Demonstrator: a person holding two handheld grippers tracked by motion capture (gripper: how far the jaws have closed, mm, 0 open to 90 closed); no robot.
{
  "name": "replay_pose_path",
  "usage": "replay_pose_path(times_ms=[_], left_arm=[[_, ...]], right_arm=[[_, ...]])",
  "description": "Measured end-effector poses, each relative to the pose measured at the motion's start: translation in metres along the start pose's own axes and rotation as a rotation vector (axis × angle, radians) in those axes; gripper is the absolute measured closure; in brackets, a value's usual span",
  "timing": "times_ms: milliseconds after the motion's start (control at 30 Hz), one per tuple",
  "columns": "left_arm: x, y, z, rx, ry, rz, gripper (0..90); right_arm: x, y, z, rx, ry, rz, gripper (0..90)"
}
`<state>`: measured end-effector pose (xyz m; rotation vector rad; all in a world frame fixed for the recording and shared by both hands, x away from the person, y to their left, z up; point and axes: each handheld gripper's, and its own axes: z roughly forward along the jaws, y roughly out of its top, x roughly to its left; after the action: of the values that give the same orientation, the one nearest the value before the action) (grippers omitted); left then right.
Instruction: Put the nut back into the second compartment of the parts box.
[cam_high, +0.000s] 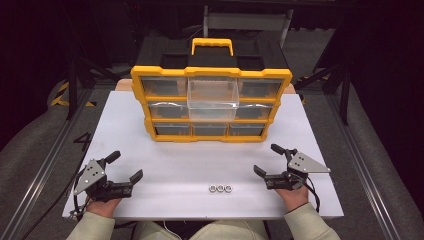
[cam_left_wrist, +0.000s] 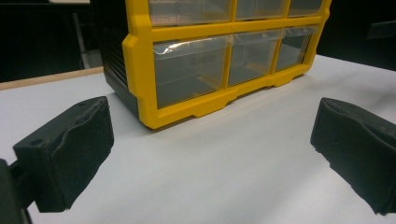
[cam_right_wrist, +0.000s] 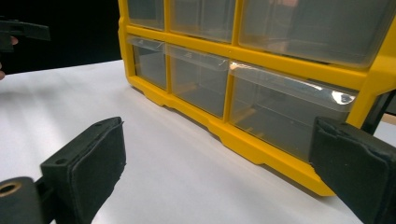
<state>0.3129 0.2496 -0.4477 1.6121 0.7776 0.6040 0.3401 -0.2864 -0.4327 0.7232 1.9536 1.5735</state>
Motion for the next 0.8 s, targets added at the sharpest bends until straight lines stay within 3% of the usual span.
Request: replay_pose_path(times_ms=[333, 800], left_arm=[[-0.002, 0.000, 0.001, 0.006, -0.003, 0.007, 0.4], [-0.001, 0.001, 0.001, 0.000, 0.000, 0.001, 0.4]], right_arm=[[0.002, 0.009, 0.004, 0.003, 0.007, -0.021, 5.1], [0.016, 0.037, 0.037, -0.010, 0.083, -0.007, 5.2]])
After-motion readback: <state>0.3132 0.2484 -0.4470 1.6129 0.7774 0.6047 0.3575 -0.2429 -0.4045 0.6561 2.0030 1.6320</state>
